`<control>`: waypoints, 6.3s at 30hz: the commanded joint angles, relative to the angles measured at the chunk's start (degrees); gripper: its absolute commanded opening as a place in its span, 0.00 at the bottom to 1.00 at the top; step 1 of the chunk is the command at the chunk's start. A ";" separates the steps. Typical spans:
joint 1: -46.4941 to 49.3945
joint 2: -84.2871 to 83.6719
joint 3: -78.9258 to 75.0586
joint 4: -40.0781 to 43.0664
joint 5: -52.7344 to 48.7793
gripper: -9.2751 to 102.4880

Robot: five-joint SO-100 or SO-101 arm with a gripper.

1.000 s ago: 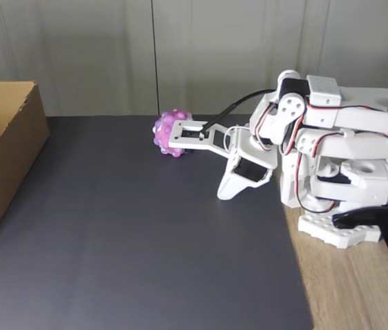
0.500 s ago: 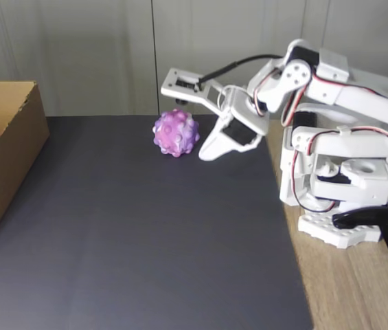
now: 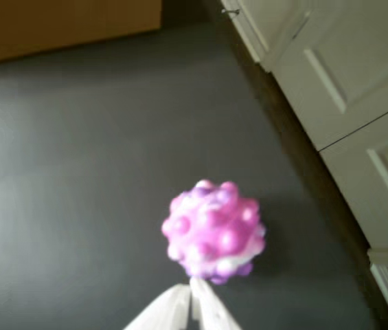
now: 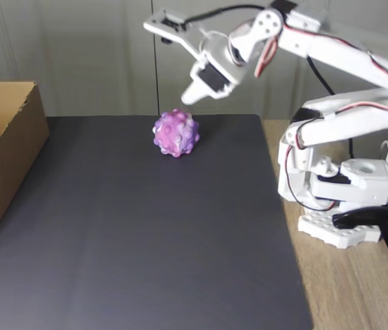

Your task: Grasp a ball and put it in the box.

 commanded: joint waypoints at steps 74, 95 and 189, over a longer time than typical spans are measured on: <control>6.15 -37.18 0.18 -23.29 12.57 0.17; 2.37 -27.42 -0.26 -19.51 8.70 0.16; -22.41 -91.67 -100.11 -23.47 4.83 0.08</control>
